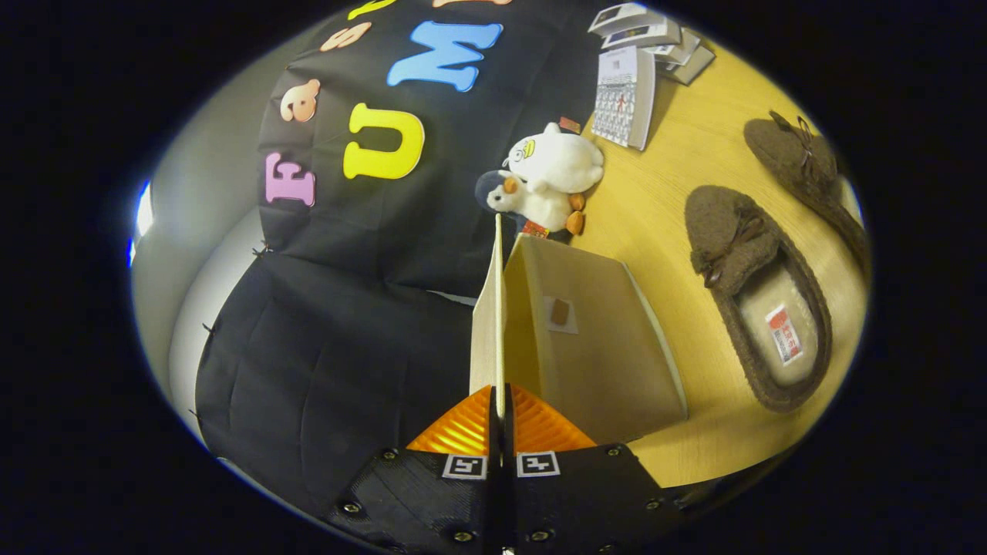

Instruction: Open the storage box then place both shoes into the box .Put the left shoe in first, then the right shoe, with the right side of both shoes facing outward in a uniform manner.

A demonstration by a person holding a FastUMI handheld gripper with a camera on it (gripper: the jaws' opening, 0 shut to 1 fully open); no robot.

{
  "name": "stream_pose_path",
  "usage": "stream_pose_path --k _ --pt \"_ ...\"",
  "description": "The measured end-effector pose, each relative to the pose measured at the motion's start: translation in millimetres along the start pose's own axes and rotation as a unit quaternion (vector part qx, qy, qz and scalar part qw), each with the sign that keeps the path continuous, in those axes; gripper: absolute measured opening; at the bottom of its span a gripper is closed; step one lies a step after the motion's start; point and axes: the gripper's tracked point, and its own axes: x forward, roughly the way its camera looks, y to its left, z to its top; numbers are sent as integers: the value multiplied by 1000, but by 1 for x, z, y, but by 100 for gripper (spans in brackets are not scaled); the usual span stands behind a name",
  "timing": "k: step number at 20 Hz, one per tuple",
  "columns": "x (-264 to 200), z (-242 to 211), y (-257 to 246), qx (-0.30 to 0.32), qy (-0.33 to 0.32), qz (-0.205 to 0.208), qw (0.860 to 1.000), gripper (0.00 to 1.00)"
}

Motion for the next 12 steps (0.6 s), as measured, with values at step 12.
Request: stream_pose_path --k 12 --pt "24 -11 92 -85 31 34 995 0"
